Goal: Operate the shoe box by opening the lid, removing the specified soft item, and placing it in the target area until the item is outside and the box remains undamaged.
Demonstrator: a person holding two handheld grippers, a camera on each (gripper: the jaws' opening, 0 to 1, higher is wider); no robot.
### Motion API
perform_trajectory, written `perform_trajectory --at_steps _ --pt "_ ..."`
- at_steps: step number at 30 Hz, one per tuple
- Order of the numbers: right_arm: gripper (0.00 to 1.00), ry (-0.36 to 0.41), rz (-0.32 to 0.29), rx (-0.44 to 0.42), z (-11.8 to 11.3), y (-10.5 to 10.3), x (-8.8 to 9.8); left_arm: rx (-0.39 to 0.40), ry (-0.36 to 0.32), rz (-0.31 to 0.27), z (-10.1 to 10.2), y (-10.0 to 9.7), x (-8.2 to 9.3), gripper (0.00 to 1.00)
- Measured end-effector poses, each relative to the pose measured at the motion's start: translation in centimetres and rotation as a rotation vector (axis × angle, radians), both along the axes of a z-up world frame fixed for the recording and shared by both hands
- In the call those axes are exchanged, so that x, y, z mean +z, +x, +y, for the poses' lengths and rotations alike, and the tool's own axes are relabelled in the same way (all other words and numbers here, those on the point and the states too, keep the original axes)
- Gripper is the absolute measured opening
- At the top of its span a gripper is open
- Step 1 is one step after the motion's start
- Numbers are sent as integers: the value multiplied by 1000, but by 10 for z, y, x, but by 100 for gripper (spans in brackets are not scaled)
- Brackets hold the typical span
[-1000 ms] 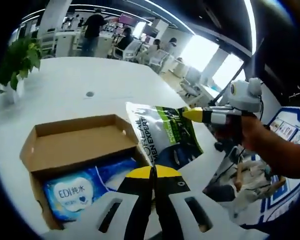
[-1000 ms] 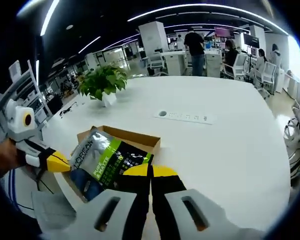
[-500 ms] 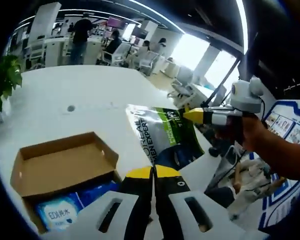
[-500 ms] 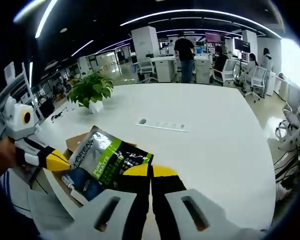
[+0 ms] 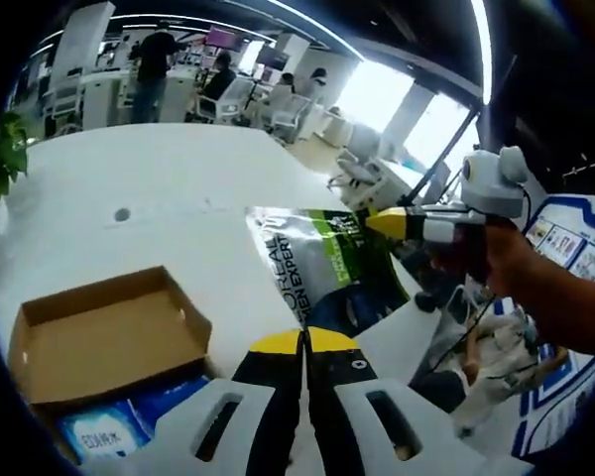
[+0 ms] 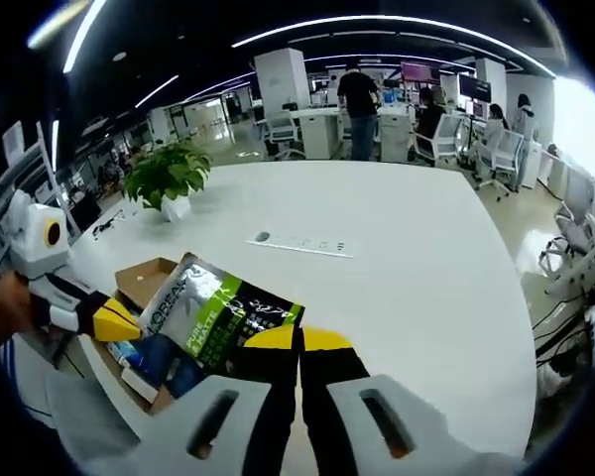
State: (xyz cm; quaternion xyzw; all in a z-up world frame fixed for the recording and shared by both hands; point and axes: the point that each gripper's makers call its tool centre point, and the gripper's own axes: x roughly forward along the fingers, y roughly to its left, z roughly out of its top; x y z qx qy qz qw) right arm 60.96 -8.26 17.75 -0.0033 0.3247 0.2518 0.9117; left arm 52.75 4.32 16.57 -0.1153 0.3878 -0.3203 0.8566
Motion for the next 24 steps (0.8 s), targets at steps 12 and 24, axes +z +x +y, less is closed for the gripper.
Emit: perform_trajectory --at_steps 12,24 --pt "0 -29 49 10 -12 18 -44 -29 47 49 -19 12 -43 0" --pt "0 -43 99 12 -21 35 -94 -41 93 103 -30 26 -89 0"
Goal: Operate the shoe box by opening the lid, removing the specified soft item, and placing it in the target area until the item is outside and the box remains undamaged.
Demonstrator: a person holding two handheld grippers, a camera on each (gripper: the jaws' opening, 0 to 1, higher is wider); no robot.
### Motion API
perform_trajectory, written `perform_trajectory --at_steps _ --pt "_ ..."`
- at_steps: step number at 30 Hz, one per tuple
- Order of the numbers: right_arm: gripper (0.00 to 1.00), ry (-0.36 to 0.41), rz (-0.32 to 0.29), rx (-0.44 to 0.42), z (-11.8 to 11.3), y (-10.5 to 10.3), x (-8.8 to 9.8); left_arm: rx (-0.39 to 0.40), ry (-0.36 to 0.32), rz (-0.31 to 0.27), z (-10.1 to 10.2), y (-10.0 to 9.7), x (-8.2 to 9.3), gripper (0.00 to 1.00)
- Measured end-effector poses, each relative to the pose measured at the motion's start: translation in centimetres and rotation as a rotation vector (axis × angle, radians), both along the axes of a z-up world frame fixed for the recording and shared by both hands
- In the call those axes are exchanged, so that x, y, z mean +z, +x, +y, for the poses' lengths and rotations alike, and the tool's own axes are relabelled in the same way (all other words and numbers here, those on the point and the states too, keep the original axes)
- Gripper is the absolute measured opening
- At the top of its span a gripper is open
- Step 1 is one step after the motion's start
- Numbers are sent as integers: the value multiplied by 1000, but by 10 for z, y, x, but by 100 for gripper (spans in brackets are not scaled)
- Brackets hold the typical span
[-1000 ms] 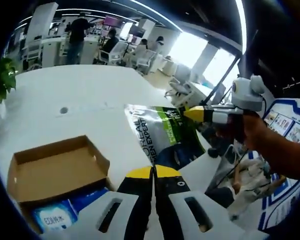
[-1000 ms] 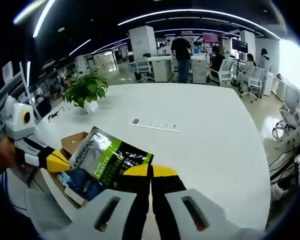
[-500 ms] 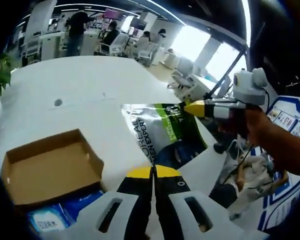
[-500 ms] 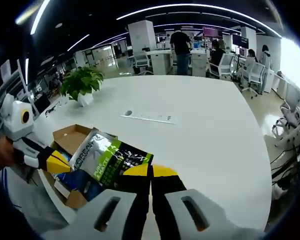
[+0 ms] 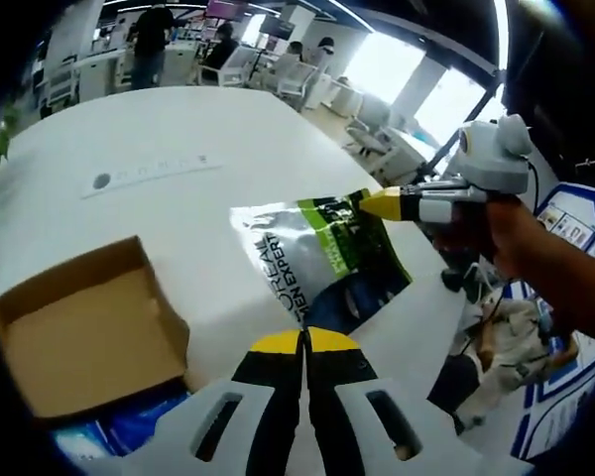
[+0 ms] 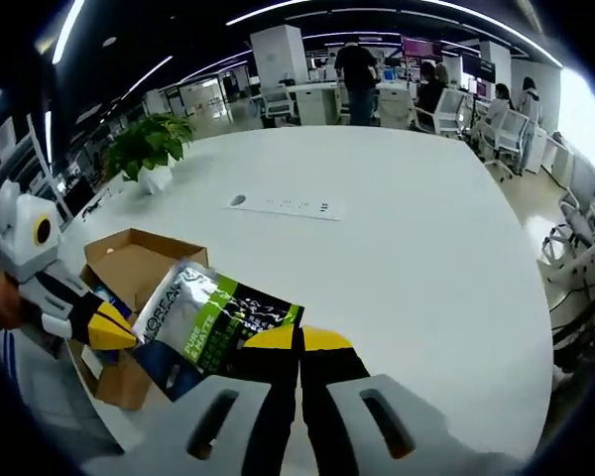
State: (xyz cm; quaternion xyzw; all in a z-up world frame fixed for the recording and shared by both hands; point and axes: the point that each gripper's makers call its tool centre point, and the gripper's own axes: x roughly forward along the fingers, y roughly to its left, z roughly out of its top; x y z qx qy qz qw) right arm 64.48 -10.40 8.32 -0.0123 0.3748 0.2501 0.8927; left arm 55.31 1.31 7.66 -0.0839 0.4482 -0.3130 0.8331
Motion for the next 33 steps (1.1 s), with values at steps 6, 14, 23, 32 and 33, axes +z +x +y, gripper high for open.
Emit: perform_trajectory --at_steps 6,14,23,32,33 --pt "0 -7 22 1 -7 6 -23 -8 22 25 -7 5 -21 0" --pt "0 -8 46 -1 -9 14 -52 -9 60 52 -10 15 -46 0" --pt "0 -13 75 6 -12 15 -76 -17 84 91 -13 17 -67 0" --pt "0 -13 87 24 -8 17 -93 -35 127 120 -11 15 -84 0" --pt "0 -11 88 25 -7 17 -95 -38 130 126 -11 12 -86 0"
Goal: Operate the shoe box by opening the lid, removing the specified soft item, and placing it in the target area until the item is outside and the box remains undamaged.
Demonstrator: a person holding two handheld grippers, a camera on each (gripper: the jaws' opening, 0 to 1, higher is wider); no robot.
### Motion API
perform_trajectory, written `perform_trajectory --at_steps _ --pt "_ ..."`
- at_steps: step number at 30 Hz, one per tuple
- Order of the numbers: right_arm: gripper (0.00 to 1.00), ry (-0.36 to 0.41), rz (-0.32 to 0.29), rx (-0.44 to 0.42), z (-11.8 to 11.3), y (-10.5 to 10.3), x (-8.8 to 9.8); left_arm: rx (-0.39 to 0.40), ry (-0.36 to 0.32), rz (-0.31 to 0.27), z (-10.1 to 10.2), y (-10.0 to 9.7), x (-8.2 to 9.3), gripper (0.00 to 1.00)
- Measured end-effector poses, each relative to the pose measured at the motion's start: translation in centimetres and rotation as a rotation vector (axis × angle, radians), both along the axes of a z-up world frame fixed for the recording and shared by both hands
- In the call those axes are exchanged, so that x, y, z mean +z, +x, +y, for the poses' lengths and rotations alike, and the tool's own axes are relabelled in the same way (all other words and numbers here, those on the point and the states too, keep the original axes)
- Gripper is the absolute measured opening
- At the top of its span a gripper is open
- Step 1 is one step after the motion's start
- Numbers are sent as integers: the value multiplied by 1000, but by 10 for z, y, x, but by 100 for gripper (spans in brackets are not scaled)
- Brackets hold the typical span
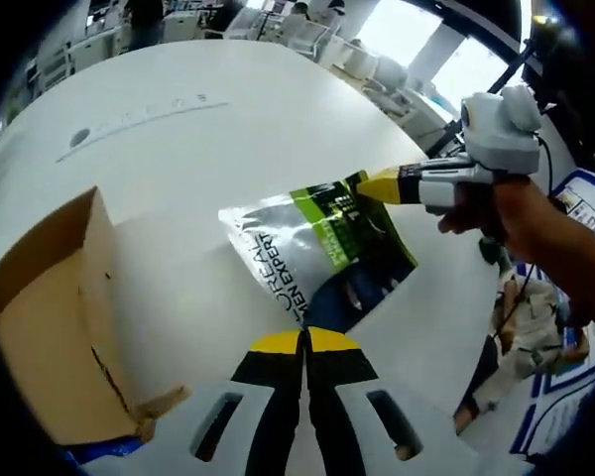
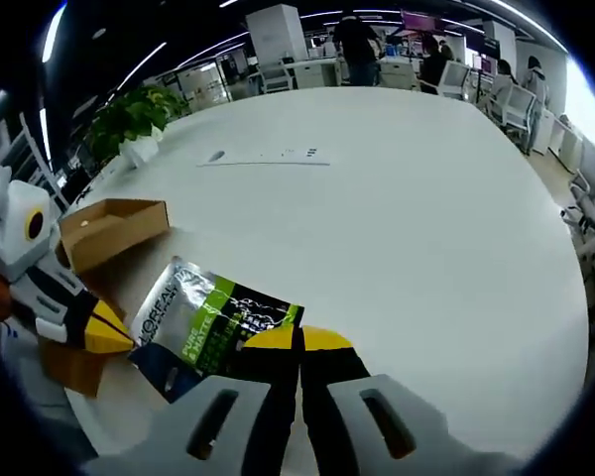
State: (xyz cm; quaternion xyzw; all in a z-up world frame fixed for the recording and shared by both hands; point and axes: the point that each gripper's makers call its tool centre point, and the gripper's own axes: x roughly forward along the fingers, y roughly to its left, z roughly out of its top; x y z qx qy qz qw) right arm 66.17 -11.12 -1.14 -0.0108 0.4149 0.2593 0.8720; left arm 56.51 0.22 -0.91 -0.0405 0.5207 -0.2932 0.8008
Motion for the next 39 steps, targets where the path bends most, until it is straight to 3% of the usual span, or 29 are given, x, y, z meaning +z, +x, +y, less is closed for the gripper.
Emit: perform_trajectory --at_steps 13,18,20,23,25,33,39 --pt "0 -15 0 18 -1 -5 -13 8 30 18 4 -6 -7 0" --pt "0 -17 -18 29 1 -5 -15 0 39 27 4 -10 -9 0" --pt "2 -31 -55 25 -3 -1 -13 -2 46 26 5 -12 -9 0" --pt "11 -17 -74 7 -6 1 -8 -2 49 19 8 -12 -7 2" --pt "11 -18 -69 10 -8 0 -8 5 58 8 10 -11 -5 7" --pt "12 -21 -75 -7 -14 -8 -2 5 41 -6 9 -14 4 7" --pt "12 -17 -86 -19 -14 -18 7 14 17 -45 11 -15 22 8"
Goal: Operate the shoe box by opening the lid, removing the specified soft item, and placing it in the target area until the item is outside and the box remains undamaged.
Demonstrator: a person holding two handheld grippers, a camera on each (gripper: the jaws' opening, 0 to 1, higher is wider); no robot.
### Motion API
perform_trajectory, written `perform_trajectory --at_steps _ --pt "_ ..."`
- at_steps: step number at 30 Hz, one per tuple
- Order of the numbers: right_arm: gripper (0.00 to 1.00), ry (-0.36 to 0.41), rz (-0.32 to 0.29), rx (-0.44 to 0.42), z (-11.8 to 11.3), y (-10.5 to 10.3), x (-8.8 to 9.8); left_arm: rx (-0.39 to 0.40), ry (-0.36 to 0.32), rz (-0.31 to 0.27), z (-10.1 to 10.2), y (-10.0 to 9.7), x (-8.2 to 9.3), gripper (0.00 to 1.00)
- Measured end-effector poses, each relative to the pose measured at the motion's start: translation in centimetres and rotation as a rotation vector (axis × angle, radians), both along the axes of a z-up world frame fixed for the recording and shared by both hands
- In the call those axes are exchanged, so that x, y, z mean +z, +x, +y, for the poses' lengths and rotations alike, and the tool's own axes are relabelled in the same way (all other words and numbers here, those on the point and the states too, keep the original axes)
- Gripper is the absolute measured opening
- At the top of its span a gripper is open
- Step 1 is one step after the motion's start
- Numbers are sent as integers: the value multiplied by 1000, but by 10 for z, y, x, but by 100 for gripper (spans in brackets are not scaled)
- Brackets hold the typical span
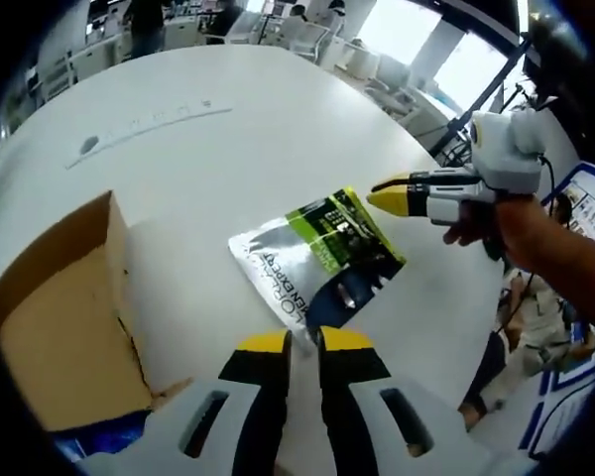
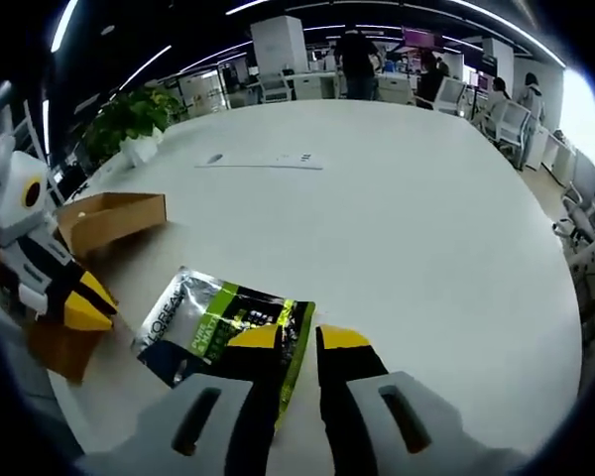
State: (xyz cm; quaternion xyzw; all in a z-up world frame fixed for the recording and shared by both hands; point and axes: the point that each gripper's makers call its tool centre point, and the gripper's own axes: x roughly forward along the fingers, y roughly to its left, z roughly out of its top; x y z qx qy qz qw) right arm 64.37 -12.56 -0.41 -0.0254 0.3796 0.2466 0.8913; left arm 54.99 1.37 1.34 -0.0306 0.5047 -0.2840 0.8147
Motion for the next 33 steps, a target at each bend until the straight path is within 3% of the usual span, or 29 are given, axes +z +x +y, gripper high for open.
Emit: perform_trajectory --at_steps 11,33 --pt "13 4 -17 -16 9 -27 28 34 -15 -51 23 -11 27 14" --pt "13 10 -62 33 74 -76 90 121 -47 -91 102 -44 67 13"
